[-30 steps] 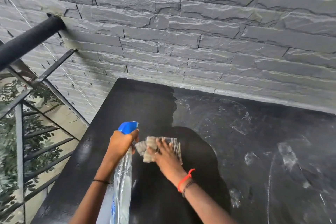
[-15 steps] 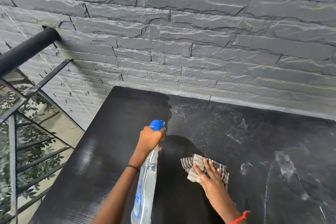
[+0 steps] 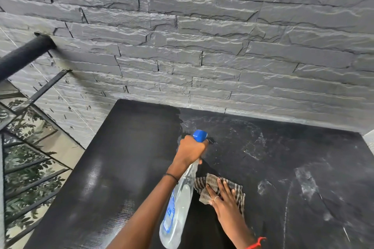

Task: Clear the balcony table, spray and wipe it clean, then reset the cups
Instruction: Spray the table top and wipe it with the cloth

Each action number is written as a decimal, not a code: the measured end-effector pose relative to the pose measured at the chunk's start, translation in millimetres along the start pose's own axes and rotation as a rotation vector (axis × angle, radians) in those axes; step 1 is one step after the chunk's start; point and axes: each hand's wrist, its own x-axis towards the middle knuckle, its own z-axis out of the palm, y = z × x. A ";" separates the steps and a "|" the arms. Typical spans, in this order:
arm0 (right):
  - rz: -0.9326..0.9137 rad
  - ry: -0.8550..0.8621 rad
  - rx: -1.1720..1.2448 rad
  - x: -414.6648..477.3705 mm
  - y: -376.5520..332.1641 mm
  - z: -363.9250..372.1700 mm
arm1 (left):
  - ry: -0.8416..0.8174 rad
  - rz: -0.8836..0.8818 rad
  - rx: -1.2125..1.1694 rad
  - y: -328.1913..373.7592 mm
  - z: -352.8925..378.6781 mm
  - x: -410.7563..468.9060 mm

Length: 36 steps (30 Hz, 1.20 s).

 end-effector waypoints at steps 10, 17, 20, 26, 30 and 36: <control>-0.017 0.124 0.029 -0.5 0.8 5.2 | 0.195 0.054 -0.005 33.7 -20.9 46.1; -0.036 0.119 0.034 -0.9 3.3 6.6 | 0.248 0.011 -0.004 9.3 -55.2 32.4; -0.026 0.107 0.028 0.7 5.1 9.3 | 0.142 -0.007 -0.005 -6.4 -57.6 9.8; 0.009 0.078 0.001 -0.7 5.0 8.3 | -0.131 0.029 -0.042 -26.7 -31.1 -26.2; 0.054 0.057 -0.015 -2.1 4.9 5.9 | -0.147 0.030 -0.082 -31.0 -25.0 -33.3; 0.037 0.048 0.064 10.9 7.1 -3.3 | 0.062 0.050 -0.181 -40.5 -60.9 -30.5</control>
